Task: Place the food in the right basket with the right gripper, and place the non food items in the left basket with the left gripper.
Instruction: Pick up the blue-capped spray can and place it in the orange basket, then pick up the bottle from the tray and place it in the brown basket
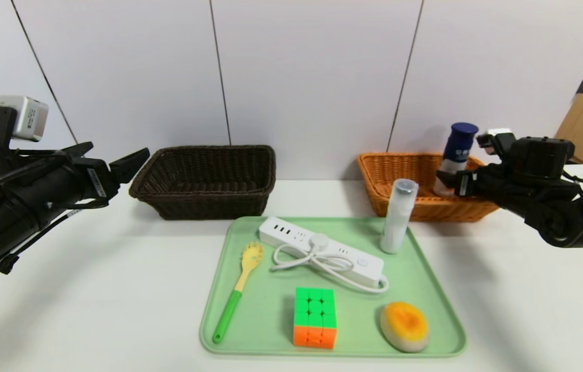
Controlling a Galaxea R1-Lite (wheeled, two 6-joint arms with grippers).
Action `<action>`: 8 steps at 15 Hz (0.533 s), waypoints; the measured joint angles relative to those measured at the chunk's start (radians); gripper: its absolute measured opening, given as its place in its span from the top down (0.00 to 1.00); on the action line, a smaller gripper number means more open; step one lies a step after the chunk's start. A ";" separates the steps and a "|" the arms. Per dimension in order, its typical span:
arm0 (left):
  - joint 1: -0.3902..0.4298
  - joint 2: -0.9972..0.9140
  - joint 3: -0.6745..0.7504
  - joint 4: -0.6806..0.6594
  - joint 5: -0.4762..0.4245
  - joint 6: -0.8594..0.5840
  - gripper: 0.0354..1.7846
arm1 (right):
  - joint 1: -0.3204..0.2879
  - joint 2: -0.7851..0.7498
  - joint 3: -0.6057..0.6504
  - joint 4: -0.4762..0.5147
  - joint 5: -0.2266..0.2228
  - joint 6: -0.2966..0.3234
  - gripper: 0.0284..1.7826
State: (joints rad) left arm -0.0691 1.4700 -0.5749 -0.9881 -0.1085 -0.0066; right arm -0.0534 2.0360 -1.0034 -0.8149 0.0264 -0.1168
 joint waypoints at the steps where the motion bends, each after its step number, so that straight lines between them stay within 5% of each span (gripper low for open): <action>1: 0.000 0.000 0.001 0.000 0.000 -0.003 0.06 | 0.000 -0.033 0.035 0.001 0.002 0.002 0.10; 8: 0.000 0.001 0.004 -0.001 0.002 -0.005 0.06 | 0.038 -0.304 0.212 0.007 0.019 0.008 0.07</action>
State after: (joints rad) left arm -0.0696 1.4711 -0.5704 -0.9889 -0.1066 -0.0119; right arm -0.0153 1.7317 -0.7913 -0.8081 0.0455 -0.1085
